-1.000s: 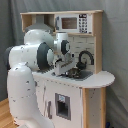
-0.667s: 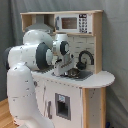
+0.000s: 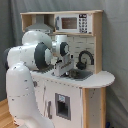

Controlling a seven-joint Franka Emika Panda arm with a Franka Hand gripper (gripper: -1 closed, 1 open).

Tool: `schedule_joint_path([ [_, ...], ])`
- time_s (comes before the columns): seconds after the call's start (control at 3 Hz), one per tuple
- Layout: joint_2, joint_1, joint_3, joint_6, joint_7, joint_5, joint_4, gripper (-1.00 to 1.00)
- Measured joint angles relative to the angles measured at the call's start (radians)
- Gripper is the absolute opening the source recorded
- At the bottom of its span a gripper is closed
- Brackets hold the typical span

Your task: Play with the kitchen

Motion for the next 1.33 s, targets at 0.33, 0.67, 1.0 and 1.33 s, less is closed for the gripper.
schedule_joint_path([
  [0.33,-0.068,-0.021,0.001,0.032,-0.046,0.060,0.030,1.00],
  [0.67,-0.126,-0.041,0.002,0.026,-0.083,0.118,0.077,1.00],
  [1.0,-0.156,-0.045,0.004,-0.035,-0.093,0.153,0.149,1.00],
  [1.33,-0.156,-0.046,-0.017,-0.111,-0.092,0.152,0.215,1.00],
])
